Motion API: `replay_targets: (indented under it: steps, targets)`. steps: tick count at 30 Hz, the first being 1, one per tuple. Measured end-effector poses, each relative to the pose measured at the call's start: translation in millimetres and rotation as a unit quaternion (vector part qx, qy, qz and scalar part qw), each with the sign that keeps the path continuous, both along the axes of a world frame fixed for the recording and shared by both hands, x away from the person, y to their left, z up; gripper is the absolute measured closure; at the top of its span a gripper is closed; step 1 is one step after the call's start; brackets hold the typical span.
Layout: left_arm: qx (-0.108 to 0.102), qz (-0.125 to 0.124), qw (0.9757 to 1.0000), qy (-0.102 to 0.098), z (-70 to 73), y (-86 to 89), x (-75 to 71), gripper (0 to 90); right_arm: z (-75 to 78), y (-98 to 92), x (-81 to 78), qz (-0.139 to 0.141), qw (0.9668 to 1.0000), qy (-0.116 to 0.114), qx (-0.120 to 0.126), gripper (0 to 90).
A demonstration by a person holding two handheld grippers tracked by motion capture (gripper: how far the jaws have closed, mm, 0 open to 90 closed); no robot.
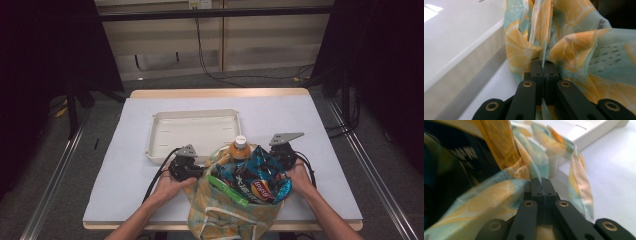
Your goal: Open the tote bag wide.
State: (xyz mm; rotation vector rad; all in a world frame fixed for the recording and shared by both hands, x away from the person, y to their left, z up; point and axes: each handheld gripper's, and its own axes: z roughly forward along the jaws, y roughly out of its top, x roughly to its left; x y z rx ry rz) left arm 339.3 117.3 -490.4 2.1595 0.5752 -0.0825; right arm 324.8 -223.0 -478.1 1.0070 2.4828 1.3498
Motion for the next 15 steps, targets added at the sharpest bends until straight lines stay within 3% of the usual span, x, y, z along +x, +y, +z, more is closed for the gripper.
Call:
replay_targets:
  steps: [3, 9, 15]
  targets:
    - [-0.001, 0.000, 1.0000, 0.002, 0.0, 0.7, 0.2, 87.5, -3.1, 0.6, 1.1, 0.000, 0.9999, 0.008, -0.012, 90.0]
    - [-0.011, 0.009, 0.9999, 0.001, 1.8, 6.6, 2.2, 80.5, -2.4, -0.6, 1.4, -0.006, 0.9999, 0.009, -0.010, 88.7]
    - [-0.040, 0.024, 0.9989, -0.008, 14.2, 17.9, 3.3, 70.2, 10.2, -11.1, -1.2, -0.029, 0.9993, -0.013, 0.017, 67.3]
